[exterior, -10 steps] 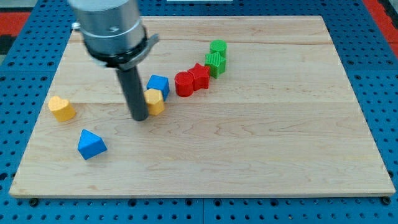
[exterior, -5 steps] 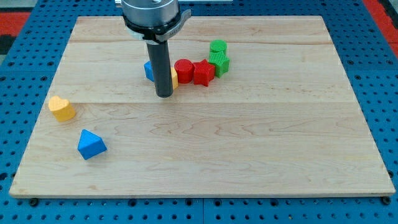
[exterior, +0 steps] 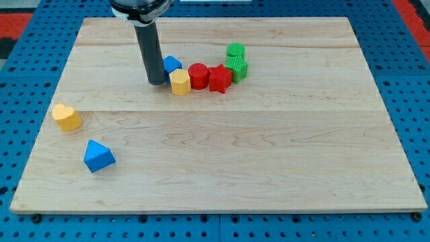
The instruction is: Push both blue cube and yellow hexagon to the left of red circle
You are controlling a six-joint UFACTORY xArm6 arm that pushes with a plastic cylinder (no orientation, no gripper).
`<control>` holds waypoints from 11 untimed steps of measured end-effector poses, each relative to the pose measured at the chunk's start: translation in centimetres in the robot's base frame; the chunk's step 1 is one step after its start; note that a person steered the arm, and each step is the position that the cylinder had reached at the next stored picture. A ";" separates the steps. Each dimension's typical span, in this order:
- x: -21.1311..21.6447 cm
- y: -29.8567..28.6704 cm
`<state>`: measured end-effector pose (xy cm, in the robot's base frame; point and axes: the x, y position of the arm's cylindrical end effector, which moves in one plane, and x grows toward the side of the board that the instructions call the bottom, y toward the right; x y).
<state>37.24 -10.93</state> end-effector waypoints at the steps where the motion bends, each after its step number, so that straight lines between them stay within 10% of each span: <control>1: 0.4 -1.5; 6: 5.0 7.3; 11: 2.7 2.1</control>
<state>39.94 -8.86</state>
